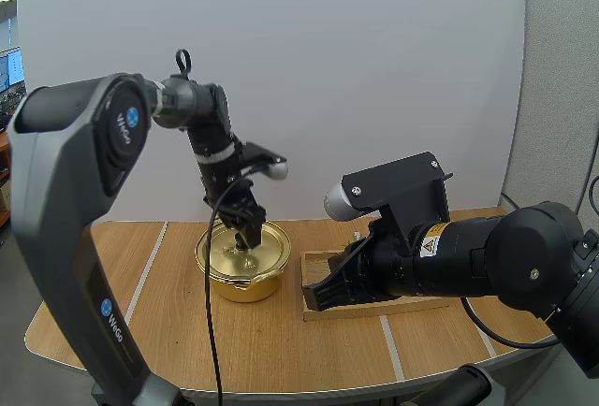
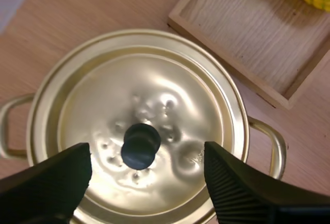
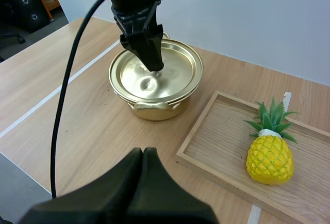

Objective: Open the pot, put the grape inside, and close it

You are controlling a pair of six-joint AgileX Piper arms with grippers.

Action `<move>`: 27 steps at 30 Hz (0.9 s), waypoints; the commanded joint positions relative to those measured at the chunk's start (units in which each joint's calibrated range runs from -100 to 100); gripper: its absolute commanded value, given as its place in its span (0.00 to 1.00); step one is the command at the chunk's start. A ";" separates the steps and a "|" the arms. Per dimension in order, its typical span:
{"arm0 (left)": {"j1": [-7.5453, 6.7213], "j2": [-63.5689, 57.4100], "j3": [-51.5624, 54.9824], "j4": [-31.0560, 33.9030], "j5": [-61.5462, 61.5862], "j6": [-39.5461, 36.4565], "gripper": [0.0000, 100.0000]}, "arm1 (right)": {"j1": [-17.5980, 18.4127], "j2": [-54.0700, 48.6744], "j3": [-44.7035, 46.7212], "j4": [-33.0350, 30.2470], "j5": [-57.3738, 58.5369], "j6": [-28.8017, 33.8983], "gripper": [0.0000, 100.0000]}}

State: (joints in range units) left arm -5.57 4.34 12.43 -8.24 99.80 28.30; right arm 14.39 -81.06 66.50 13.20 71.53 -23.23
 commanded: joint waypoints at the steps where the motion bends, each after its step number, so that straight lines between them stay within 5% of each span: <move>1: -0.21 -3.80 -1.03 -0.69 0.20 -0.89 1.00 | -0.23 -0.39 0.16 0.31 -0.34 -0.24 0.00; 27: -0.21 -41.57 -1.03 -0.01 0.20 -13.71 1.00 | -0.23 -0.39 0.16 0.31 -0.34 -0.24 0.00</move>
State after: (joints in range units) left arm -5.57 -34.48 11.86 -8.13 100.00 16.63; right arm 14.39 -81.06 66.50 13.31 71.58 -23.23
